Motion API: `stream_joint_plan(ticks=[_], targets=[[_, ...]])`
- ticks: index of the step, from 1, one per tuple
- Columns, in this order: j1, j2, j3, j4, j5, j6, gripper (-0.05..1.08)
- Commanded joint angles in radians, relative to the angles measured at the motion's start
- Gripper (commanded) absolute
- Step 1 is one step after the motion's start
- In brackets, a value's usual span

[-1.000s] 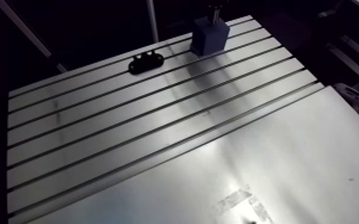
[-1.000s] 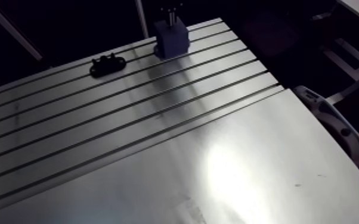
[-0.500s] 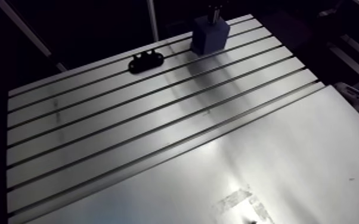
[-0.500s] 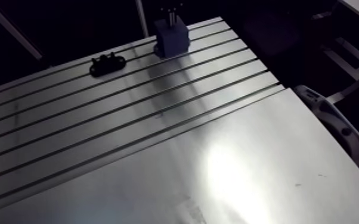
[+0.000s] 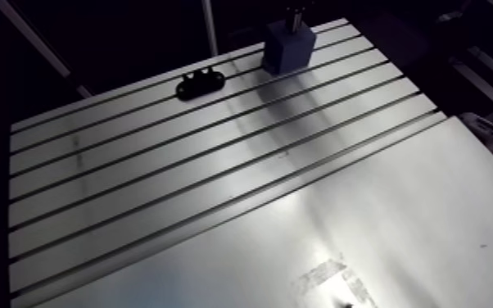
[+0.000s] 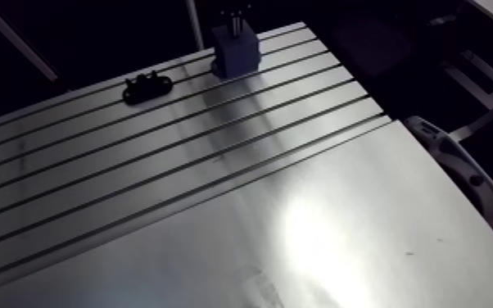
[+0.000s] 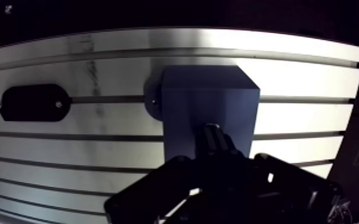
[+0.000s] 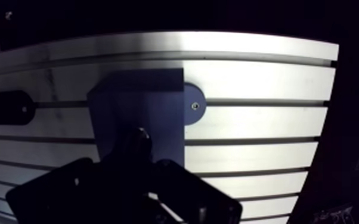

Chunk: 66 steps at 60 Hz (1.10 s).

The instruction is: Pick up the M10 bolt and insert it into the hex recess until seated.

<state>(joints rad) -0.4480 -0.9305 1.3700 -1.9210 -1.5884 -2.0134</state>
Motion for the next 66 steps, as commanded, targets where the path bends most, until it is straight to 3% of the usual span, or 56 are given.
stream_joint_plan(ticks=[1,51,53,54,55,56,57,58,59,60,61,62,63,64,65,66], targets=[[-0.001,0.0,-0.004,0.0,-0.001,-0.004,1.08],[0.003,-0.007,-0.003,-0.013,0.003,-0.02,1.06],[0.003,-0.009,-0.003,-0.013,0.003,-0.019,1.02],[0.002,-0.01,-0.004,-0.011,0.004,-0.02,0.94],[0.002,-0.012,-0.004,-0.011,0.003,-0.02,0.78],[0.002,-0.012,-0.004,-0.011,0.003,-0.02,0.78],[0.002,-0.013,-0.004,-0.011,0.003,-0.019,0.54],[0.002,-0.013,-0.004,-0.011,0.003,-0.019,0.54],[0.002,-0.016,-0.003,-0.01,0.002,-0.018,0.36],[0.002,-0.016,-0.003,-0.01,0.002,-0.018,0.36],[0.002,-0.02,-0.003,-0.01,0.0,-0.018,0.24],[0.002,-0.02,-0.003,-0.01,0.0,-0.018,0.24],[0.002,-0.024,-0.001,-0.01,-0.001,-0.018,0.12],[0.002,-0.024,-0.001,-0.01,-0.001,-0.018,0.12],[0.003,-0.029,0.0,-0.01,-0.002,-0.018,0.01],[0.003,-0.029,0.0,-0.01,-0.002,-0.018,0.01]])
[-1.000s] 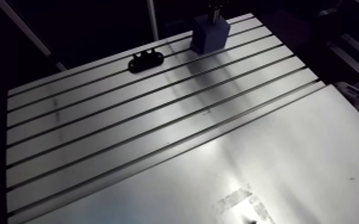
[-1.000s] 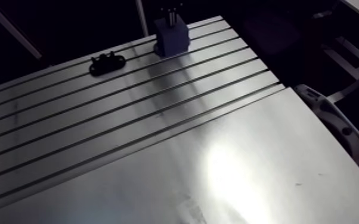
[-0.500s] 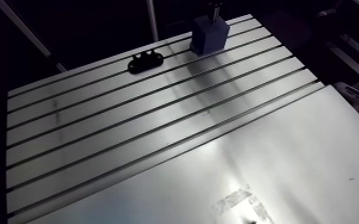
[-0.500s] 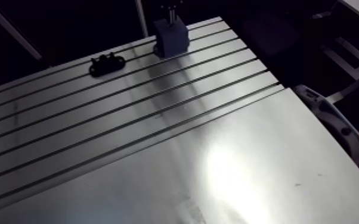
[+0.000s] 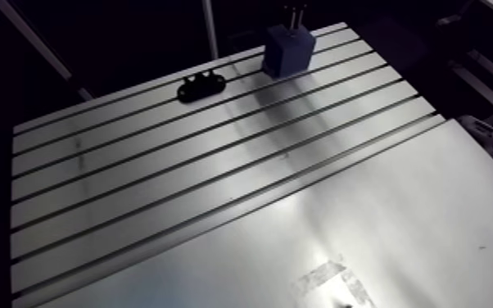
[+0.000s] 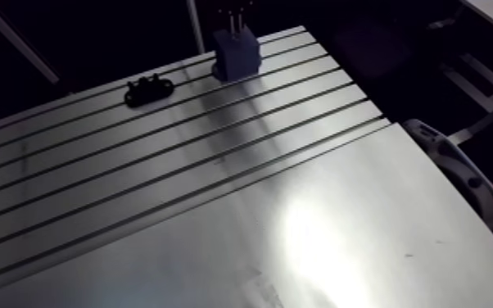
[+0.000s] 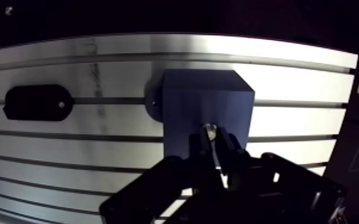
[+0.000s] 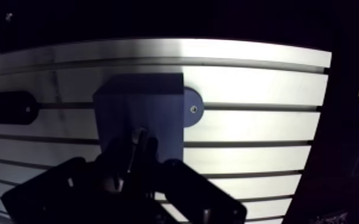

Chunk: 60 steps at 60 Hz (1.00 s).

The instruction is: Pick up the M10 bolt and insert it into the hex recess until seated.

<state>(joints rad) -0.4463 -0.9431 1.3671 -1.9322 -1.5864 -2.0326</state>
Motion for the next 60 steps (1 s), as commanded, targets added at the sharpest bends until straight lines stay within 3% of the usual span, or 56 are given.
stream_joint_plan(ticks=[1,24,36,44,51,60], targets=[[0.001,-0.016,0.003,0.002,-0.004,0.001,0.01],[0.007,-0.058,-0.01,0.071,-0.011,0.008,0.0],[0.036,-0.165,-0.013,0.194,-0.03,0.063,0.0],[0.101,-0.231,-0.012,0.278,-0.085,0.136,0.01],[0.172,-0.279,0.013,0.32,-0.091,0.157,0.01],[0.181,-0.366,0.115,0.306,-0.092,0.202,0.01]])
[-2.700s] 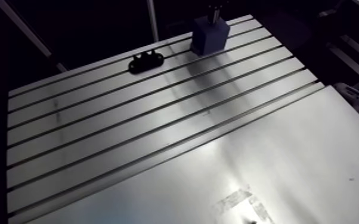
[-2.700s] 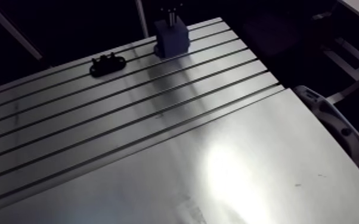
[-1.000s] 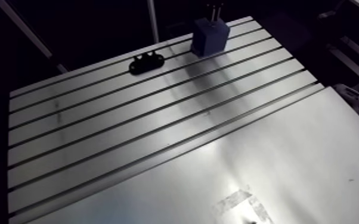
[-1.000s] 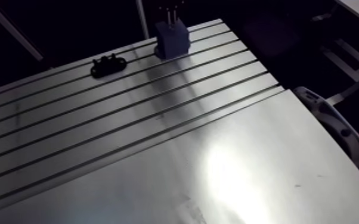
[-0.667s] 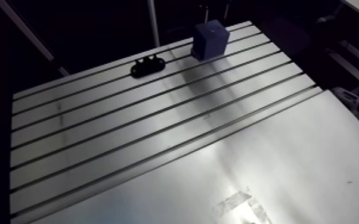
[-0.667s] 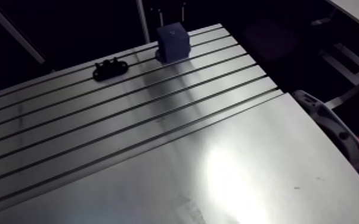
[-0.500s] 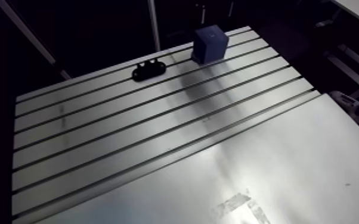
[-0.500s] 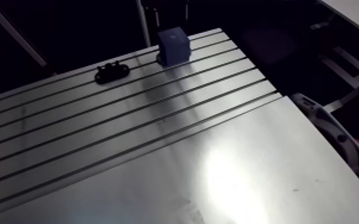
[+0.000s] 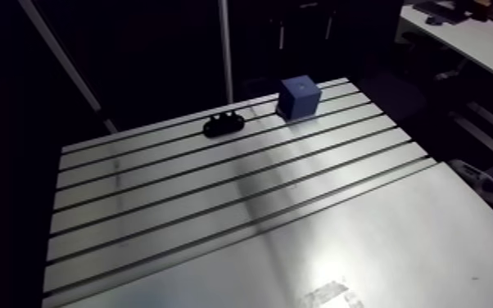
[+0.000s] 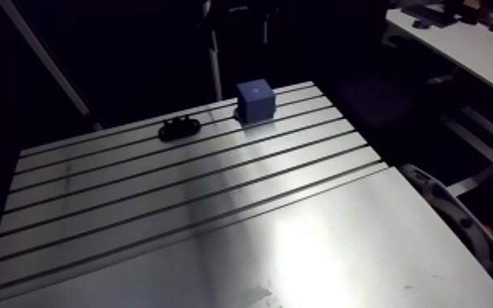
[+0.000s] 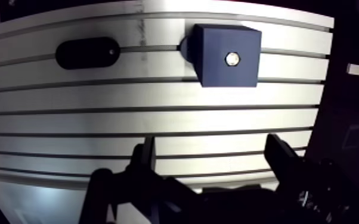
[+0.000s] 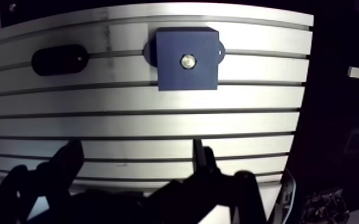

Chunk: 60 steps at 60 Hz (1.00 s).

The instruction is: Pick up the M10 bolt and insert it into the hex recess until seated.

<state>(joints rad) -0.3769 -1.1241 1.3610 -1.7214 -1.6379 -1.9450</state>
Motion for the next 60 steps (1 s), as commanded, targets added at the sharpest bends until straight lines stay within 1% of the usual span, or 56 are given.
stream_joint_plan(ticks=[1,2,3,4,5,6,7,9,10,11,12,13,14,15,16,17,18,19,20,22,23,24,25,26,27,28,29,30,33,34,40,45,49,54,60], targets=[[0.112,-0.185,0.121,0.095,-0.04,0.114,0.01],[0.105,-0.202,0.133,0.092,-0.033,0.113,0.01],[0.105,-0.202,0.133,0.092,-0.033,0.113,0.01],[0.104,-0.22,0.143,0.092,-0.032,0.113,0.01],[0.104,-0.22,0.143,0.092,-0.032,0.113,0.01],[0.104,-0.24,0.147,0.094,-0.031,0.114,0.01],[0.104,-0.24,0.147,0.094,-0.031,0.114,0.01],[0.104,-0.274,0.152,0.106,-0.025,0.122,0.01],[0.104,-0.274,0.152,0.106,-0.025,0.122,0.01],[0.104,-0.294,0.156,0.115,-0.018,0.132,0.01],[0.104,-0.294,0.156,0.115,-0.018,0.132,0.01],[0.104,-0.311,0.163,0.122,-0.011,0.14,0.01],[0.104,-0.311,0.163,0.122,-0.011,0.14,0.01],[0.104,-0.328,0.175,0.131,-0.004,0.143,0.01],[0.104,-0.328,0.175,0.131,-0.004,0.143,0.01],[0.104,-0.343,0.191,0.135,0.004,0.145,0.01],[0.104,-0.343,0.191,0.135,0.004,0.145,0.01],[0.102,-0.363,0.212,0.129,0.011,0.149,0.01],[0.102,-0.363,0.212,0.129,0.011,0.149,0.01],[0.098,-0.407,0.246,0.113,0.025,0.155,0.01],[0.098,-0.407,0.246,0.113,0.025,0.155,0.01],[0.095,-0.424,0.259,0.095,0.034,0.161,0.01],[0.095,-0.424,0.259,0.095,0.034,0.161,0.01],[0.095,-0.436,0.269,0.071,0.045,0.163,0.01],[0.095,-0.436,0.269,0.071,0.045,0.163,0.01],[0.093,-0.446,0.274,0.045,0.055,0.163,0.01],[0.093,-0.446,0.274,0.045,0.055,0.163,0.01],[0.093,-0.458,0.279,0.022,0.06,0.162,0.01],[0.096,-0.47,0.281,0.008,0.06,0.163,0.01],[0.096,-0.477,0.28,0.003,0.056,0.162,0.01],[0.1,-0.484,0.28,0.007,0.056,0.163,0.01],[0.108,-0.488,0.277,0.043,0.063,0.163,0.01],[0.114,-0.501,0.275,0.048,0.068,0.165,0.01],[0.12,-0.514,0.269,0.053,0.069,0.168,0.01],[0.123,-0.515,0.267,0.057,0.071,0.18,0.01]])
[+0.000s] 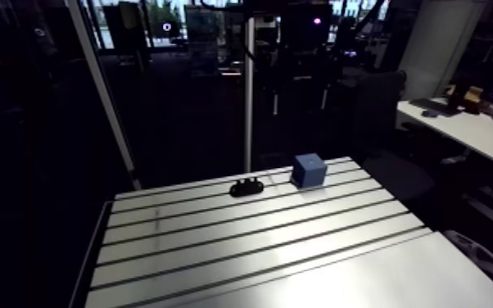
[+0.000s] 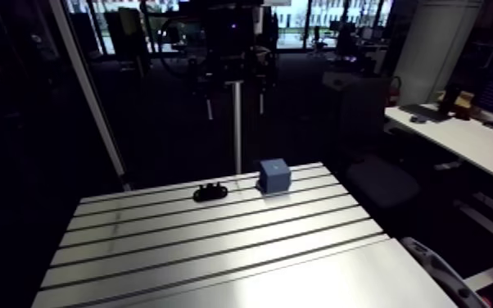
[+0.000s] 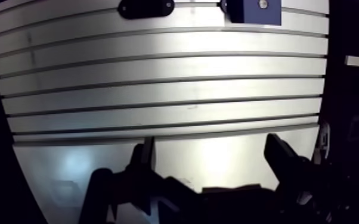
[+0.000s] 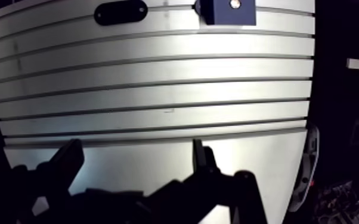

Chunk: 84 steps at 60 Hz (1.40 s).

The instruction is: Pick up the M10 bolt and insert it into the hex recess until seated.

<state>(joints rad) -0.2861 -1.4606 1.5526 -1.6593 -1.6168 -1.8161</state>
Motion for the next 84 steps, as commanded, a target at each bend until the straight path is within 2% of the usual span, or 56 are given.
stream_joint_plan(ticks=[1,9,17,20,32,75,81,84], targets=[[0.033,-0.178,0.076,-0.005,0.05,0.051,0.01],[0.042,-0.161,0.072,0.002,0.059,0.056,0.01],[0.051,-0.136,0.05,-0.002,0.059,0.065,0.01],[0.057,-0.136,0.047,-0.007,0.051,0.068,0.01],[0.084,-0.136,0.049,-0.036,0.041,0.07,0.01],[0.132,-0.125,0.027,-0.023,0.041,0.082,0.01],[0.16,-0.123,0.031,-0.021,0.037,0.1,0.01],[0.169,-0.122,0.033,-0.023,0.028,0.1,0.01]])
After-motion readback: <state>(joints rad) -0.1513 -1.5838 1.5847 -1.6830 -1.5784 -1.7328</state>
